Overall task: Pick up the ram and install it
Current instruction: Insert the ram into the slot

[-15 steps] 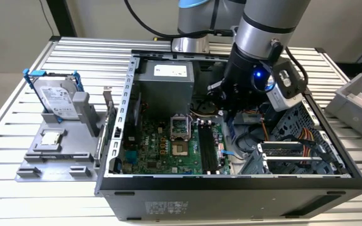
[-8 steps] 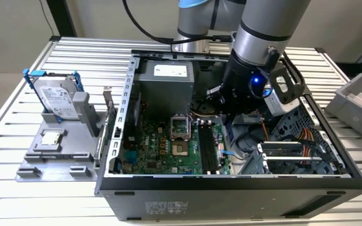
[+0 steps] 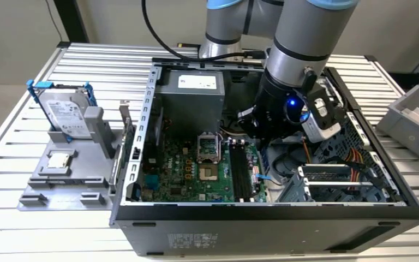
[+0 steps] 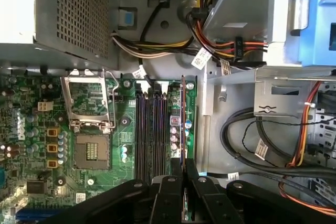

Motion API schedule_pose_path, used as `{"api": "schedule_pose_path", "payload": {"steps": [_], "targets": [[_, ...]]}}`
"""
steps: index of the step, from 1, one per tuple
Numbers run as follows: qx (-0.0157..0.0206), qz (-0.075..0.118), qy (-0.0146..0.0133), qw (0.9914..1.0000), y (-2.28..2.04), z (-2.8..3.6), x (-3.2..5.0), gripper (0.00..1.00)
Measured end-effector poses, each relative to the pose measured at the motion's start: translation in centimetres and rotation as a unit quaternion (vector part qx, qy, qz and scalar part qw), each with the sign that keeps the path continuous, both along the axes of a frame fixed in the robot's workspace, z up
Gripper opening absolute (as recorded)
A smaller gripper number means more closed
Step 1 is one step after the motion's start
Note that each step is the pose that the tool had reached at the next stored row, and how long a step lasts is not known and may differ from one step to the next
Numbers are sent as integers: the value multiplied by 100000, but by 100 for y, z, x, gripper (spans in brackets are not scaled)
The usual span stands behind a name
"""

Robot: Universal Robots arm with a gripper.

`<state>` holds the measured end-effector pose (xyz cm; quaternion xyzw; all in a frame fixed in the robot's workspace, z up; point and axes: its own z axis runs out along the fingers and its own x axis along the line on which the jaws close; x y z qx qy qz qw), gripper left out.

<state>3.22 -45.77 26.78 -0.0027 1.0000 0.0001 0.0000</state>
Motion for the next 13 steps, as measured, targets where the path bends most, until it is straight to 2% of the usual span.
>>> {"api": "schedule_pose_path", "payload": {"steps": [5,13], "targets": [[-34,5,-2,100000,0,-1,0,0],[-22,182,-6,100000,0,-63,-1,0]]}}
